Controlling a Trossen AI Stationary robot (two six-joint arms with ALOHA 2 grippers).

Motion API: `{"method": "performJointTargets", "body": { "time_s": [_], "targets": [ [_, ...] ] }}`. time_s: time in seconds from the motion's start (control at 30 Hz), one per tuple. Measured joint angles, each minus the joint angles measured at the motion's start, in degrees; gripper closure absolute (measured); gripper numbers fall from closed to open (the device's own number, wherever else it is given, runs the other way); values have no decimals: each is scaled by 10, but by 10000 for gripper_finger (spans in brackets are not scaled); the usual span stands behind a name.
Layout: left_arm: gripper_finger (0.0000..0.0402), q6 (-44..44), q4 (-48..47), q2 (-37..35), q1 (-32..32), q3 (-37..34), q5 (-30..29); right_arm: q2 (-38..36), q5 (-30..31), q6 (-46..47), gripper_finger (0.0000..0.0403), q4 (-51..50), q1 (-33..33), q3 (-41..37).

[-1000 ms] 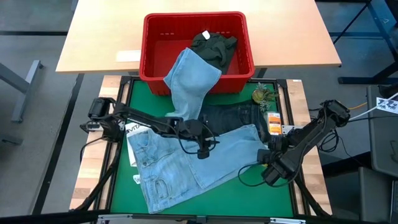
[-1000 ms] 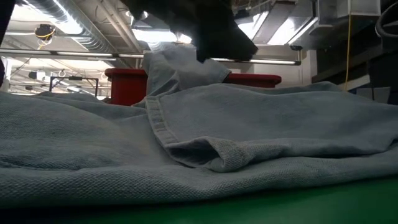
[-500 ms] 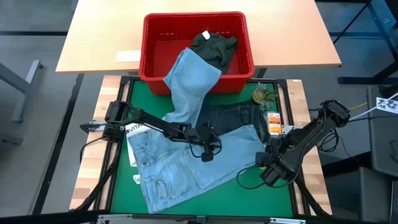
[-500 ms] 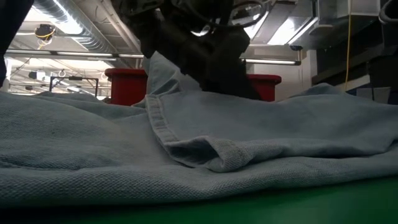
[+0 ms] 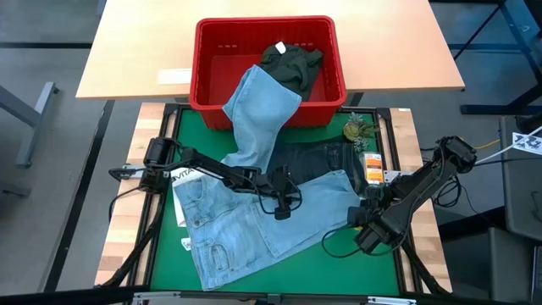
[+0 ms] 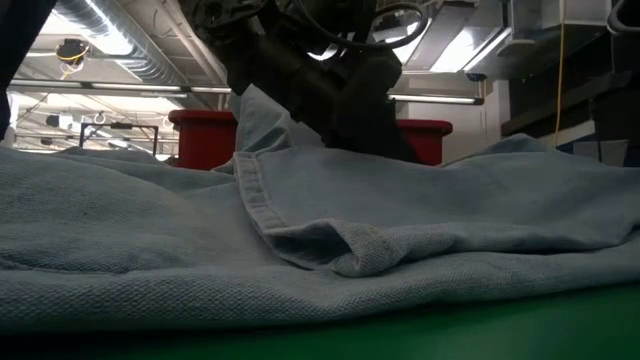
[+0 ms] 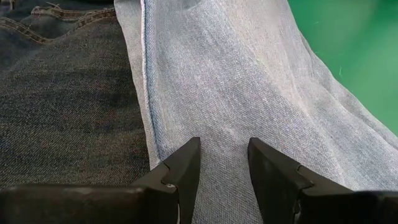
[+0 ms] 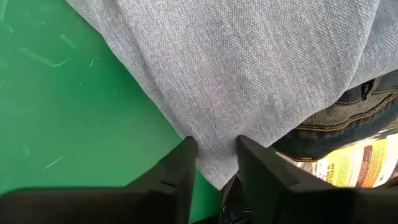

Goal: Fold Laundry from Bin
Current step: Fold the light blue jeans

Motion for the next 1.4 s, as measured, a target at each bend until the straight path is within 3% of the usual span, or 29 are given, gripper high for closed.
{"method": "performJointTargets", "body": {
  "time_s": [0.13, 0.4, 0.5, 0.67, 0.9, 1.03, 1.23, 1.4],
  "targets": [
    [271, 0, 0, 0, 0, 0, 0, 0, -4, 0, 335, 0, 0, 0],
    [271, 0, -1, 0, 0, 0, 0, 0, -11, -5, 373, 1, 0, 0],
    [271, -3, -1, 0, 0, 0, -4, 0, -49, -17, 396, 18, 0, 0],
    [271, -4, -1, 0, 1, 0, -13, 0, -125, -31, 394, 73, 4, 0],
    [271, -4, -1, 0, 2, 0, -15, 0, -148, -31, 391, 120, 44, 0],
    [271, -4, -1, 0, 3, 0, -4, 0, -122, -2, 389, 123, 61, 0],
    [271, -4, 0, 0, 3, 0, 9, 0, -117, 19, 389, 123, 54, 0],
    [271, 0, 0, -3, 3, -1, 12, 0, -149, 35, 383, 122, 29, 0]
  ]
}}
